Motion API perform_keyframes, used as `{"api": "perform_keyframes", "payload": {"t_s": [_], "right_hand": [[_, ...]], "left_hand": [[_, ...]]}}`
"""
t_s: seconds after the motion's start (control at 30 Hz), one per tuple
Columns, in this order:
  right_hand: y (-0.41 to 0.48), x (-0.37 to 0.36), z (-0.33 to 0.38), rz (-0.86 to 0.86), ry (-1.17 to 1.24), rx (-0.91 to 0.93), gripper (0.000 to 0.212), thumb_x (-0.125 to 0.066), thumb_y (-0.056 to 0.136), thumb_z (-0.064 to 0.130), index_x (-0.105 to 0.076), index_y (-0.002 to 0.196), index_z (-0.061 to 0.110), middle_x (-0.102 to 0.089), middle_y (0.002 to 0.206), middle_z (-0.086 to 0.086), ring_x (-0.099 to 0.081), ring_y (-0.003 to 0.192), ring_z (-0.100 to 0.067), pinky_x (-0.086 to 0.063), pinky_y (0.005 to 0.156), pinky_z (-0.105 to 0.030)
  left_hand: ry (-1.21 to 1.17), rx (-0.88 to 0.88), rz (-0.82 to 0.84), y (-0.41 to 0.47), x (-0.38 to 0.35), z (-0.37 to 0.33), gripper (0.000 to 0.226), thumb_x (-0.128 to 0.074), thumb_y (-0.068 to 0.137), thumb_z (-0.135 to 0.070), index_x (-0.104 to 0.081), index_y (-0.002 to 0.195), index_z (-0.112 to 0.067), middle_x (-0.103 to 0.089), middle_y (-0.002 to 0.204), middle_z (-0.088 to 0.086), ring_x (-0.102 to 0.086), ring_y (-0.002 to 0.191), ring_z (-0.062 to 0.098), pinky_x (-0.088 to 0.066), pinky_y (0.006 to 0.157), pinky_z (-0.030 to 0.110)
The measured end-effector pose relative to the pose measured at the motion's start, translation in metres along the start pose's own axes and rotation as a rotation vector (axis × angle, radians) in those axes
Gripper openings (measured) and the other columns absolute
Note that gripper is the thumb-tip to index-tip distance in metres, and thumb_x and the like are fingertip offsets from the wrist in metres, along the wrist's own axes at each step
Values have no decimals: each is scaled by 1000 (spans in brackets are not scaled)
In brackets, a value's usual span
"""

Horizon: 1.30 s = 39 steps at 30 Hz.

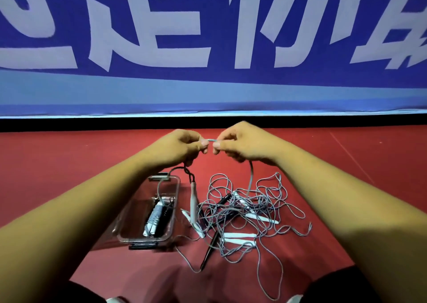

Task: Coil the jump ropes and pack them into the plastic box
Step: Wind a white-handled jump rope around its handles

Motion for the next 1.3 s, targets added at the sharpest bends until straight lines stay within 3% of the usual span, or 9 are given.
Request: {"api": "perform_keyframes", "payload": {"t_s": [0.2, 0.27, 0.37, 0.43, 0.63, 0.83, 1.03, 1.17, 1.3], "right_hand": [[4, 41, 0, -463, 599, 51, 30, -47, 101, 15, -58, 74, 7, -30, 45, 6, -22, 40, -8, -20, 43, -20], [4, 48, -6, -511, 450, 47, 32, -48, 101, 14, -58, 71, 8, -33, 45, 2, -25, 40, -9, -20, 44, -21], [4, 45, -19, -495, 81, -37, 34, -52, 98, 14, -60, 65, 13, -42, 49, -2, -35, 42, -13, -29, 47, -23], [4, 47, -30, -554, 161, -108, 34, -51, 98, 16, -59, 65, 12, -42, 51, -3, -35, 42, -15, -29, 47, -23], [3, 74, -54, -808, 253, -144, 38, -50, 98, 28, -58, 63, 18, -34, 48, 2, -30, 43, -16, -27, 50, -28], [2, 49, -70, -587, 192, -228, 35, -46, 102, 24, -58, 72, 12, -42, 54, -8, -38, 38, -17, -32, 44, -21], [-5, 0, -106, 103, 55, -417, 22, -60, 95, 16, -62, 76, 7, -60, 59, -4, -62, 58, -15, -46, 59, -27], [-4, -18, -107, 125, 121, -397, 19, -50, 98, 5, -63, 84, 7, -59, 63, -5, -62, 64, -20, -48, 63, -32], [8, -28, -59, 127, 145, -203, 19, -55, 98, 17, -71, 98, 6, -44, 57, -2, -40, 50, -16, -39, 53, -29]], "left_hand": [[313, 204, 97, -3, 14, 40, 26, -56, 99, -20, -64, 76, -10, -66, 66, 6, -60, 54, 6, -47, 61, 21], [363, 252, 84, -8, 18, 50, 31, -52, 101, -24, -66, 77, -11, -68, 64, 2, -60, 55, 3, -46, 62, 19], [112, 165, -97, -8, 30, 42, 30, -49, 103, -20, -61, 79, -6, -56, 57, 2, -66, 60, 15, -46, 63, 26], [-105, 141, -136, -8, 36, 35, 22, -52, 101, -16, -55, 82, -6, -48, 56, 2, -60, 54, 18, -45, 58, 27], [-53, 367, 239, -24, 4, 50, 9, -54, 95, 2, -55, 88, -4, -59, 64, 9, -62, 55, 22, -49, 55, 25], [-702, 266, 101, -11, 3, 21, 22, -41, 98, -11, -45, 78, -20, -31, 55, -5, -30, 40, 8, -26, 38, 18], [-1523, 37, -357, 3, 65, 17, 28, -47, 92, -12, -37, 66, -18, -31, 46, -8, -30, 33, 4, -24, 33, 15], [-1324, 97, -591, -5, 83, 37, 27, -41, 104, -16, -39, 77, -17, -44, 56, -5, -37, 38, 3, -27, 35, 13], [-530, 188, -356, -12, 50, 20, 11, -59, 96, -13, -52, 90, -17, -73, 92, 3, -60, 51, 14, -26, 38, 18]]}}
Point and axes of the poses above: each hand's wrist, its own y-axis towards the middle knuckle, its own x-axis out of the back of the hand, z = x × y, the point moved 5 cm from there along y, towards the middle knuckle
